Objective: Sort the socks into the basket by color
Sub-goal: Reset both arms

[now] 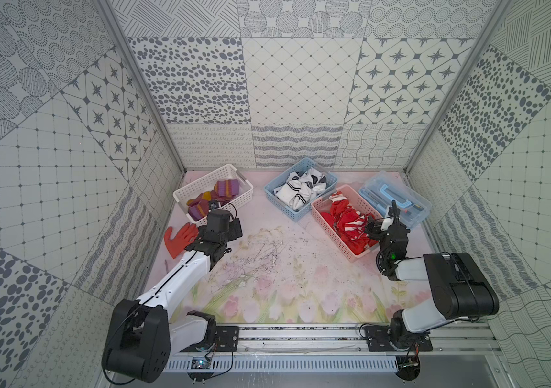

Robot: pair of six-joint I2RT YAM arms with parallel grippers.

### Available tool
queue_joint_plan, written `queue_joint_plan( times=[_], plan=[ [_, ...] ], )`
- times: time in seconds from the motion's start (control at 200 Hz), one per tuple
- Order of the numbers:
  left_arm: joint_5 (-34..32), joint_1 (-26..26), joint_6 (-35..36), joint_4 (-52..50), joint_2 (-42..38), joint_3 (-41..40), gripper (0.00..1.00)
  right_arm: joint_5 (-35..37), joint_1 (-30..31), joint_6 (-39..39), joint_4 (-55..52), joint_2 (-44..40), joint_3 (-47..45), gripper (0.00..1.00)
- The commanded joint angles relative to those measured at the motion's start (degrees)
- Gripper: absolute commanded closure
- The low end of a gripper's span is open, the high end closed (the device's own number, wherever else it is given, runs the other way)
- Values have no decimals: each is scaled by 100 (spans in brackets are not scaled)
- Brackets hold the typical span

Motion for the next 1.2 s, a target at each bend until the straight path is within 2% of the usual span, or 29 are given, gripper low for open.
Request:
queue_joint_plan(
  times=[0.0,0.185,0.36,0.52,0.56,0.85,0.98,1.045,1.08,1.195],
  plan=[
    [-163,101,631,668,207,-53,2,-123,8,-1,166,58,-60,2],
    [-76,465,652,1268,496,-277,2,-113,7,8,26,54,15,2],
    [-250,545,1296,2336,866,-668,2,-116,-1,16,3,50,22,2],
    [-122,805,1490,3804,1291,-1196,2,-103,-2,26,-44,52,60,2],
    [79,850,1578,4073,1316,-1265,2,-104,-2,25,-45,50,53,2],
    [453,884,1885,6871,2274,-2196,2,-106,-2,25,-60,55,63,2],
    [603,974,1813,6241,2226,-1920,2,-119,-2,18,-117,61,96,2],
    [798,1030,1751,5198,2178,-1446,2,-120,-2,16,-205,59,150,2],
    [1070,1166,1709,5362,2212,-1481,2,-125,-2,16,-256,67,179,2],
    [1063,1183,1700,5340,2215,-1464,2,-117,-2,8,-412,68,260,2]
  ],
)
